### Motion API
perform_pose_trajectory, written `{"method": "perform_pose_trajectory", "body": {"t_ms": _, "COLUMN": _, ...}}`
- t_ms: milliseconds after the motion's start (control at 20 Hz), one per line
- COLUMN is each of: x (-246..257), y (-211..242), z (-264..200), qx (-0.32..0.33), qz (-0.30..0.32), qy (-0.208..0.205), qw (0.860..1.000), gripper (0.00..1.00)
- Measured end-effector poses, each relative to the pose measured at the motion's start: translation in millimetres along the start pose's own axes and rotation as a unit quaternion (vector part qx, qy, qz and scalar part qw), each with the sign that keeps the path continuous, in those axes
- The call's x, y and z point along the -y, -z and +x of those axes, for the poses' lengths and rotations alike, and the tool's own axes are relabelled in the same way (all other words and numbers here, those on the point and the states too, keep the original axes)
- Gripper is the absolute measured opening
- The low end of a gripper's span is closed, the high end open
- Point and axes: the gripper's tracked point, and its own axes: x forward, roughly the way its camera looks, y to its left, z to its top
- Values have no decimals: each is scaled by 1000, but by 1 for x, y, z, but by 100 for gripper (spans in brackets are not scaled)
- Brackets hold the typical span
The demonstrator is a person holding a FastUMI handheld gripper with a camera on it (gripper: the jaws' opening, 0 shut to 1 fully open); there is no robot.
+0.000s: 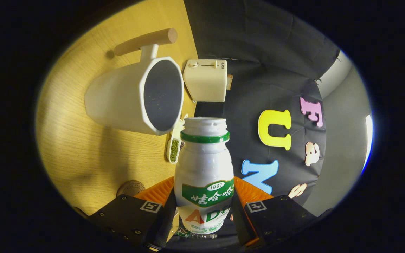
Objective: Take the bottle from table, then pour the juice into the cup, finally place the bottle on the coaster
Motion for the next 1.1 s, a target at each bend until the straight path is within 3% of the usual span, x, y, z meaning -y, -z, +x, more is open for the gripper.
{"method": "perform_pose_trajectory", "body": {"t_ms": 1100, "x": 18, "y": -6, "z": 5, "qx": 3, "qz": -72, "qy": 14, "qw": 997, "gripper": 73}}
